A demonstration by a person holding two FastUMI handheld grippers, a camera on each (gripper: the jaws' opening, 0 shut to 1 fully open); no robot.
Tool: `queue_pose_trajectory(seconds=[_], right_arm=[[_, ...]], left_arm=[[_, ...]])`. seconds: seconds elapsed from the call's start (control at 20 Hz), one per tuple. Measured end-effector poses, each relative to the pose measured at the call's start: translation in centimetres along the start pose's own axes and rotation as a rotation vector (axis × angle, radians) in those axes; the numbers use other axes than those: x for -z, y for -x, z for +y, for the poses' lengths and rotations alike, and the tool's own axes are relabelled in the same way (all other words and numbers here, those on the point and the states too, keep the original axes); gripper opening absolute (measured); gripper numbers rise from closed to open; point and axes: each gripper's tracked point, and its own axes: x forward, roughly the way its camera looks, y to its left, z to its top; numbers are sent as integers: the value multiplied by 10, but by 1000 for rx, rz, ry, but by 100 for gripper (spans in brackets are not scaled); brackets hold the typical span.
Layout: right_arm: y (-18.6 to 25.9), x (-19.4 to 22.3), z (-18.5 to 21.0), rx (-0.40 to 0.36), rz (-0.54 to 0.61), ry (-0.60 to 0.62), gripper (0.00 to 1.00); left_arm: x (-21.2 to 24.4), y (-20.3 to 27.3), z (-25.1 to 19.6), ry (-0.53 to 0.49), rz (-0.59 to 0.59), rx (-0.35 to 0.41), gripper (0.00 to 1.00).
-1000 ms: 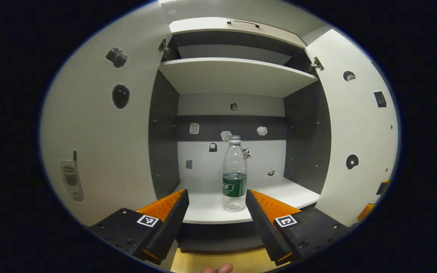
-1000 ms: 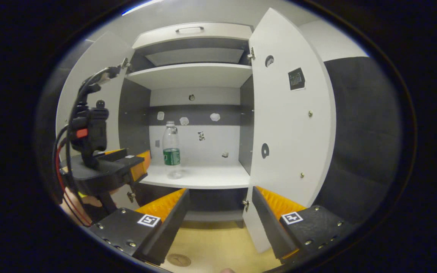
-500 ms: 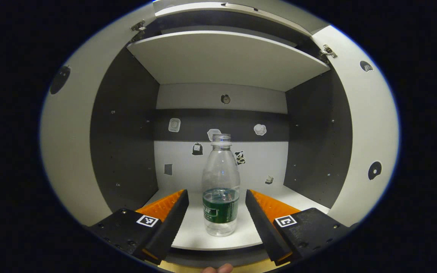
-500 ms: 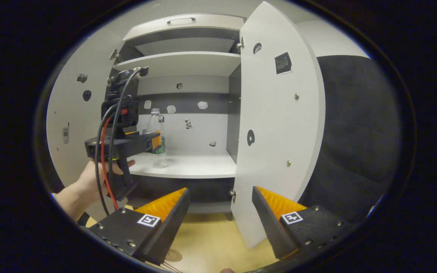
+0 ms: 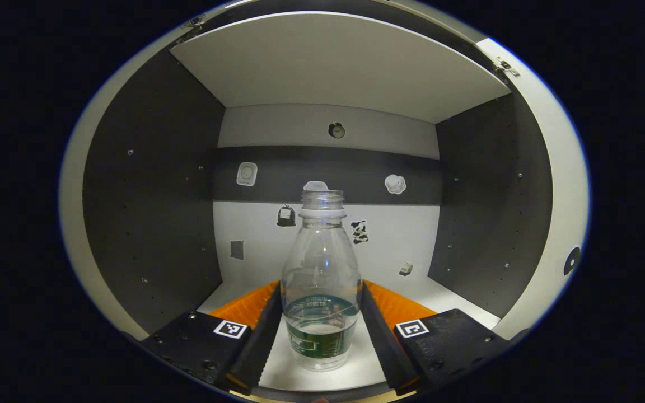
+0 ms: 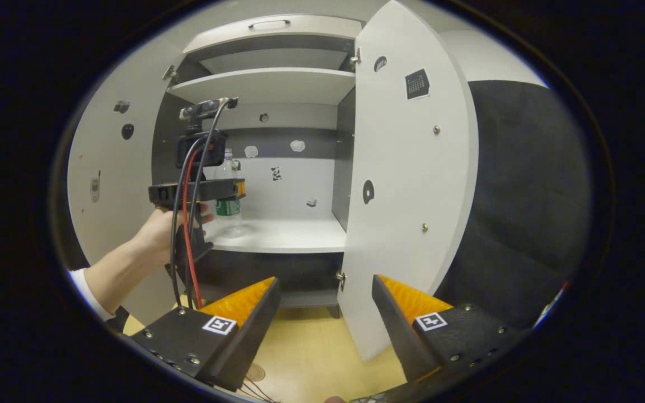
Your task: Grasp the bottle in the cabinet with the left hand and place it on the coaster, then close the right door with the right hand and the left door with the left hand.
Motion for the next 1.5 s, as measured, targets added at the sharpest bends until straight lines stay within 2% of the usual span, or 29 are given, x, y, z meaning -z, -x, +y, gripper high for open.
queue_pose_trajectory(seconds=[0.25,0.45,0.65,0.8,0.9,1.3,1.5], right_arm=[[10,3,-4,-18,-12,-3,100],[22,20,-21,-13,7,-33,100],[35,44,-39,-9,46,-68,100],[46,59,-52,-5,70,-59,100],[51,70,-58,-8,90,-56,100],[61,115,-66,-34,185,-39,100],[63,142,-68,-43,243,-32,100]], left_arm=[[-26,62,-5,-19,-89,19,81],[-13,134,-11,-15,-125,40,81],[41,201,-21,11,-112,45,81],[92,234,-27,-68,-66,26,81],[121,251,-38,-82,-57,43,81],[221,283,-39,-34,62,17,81],[262,284,-42,-71,98,18,81]])
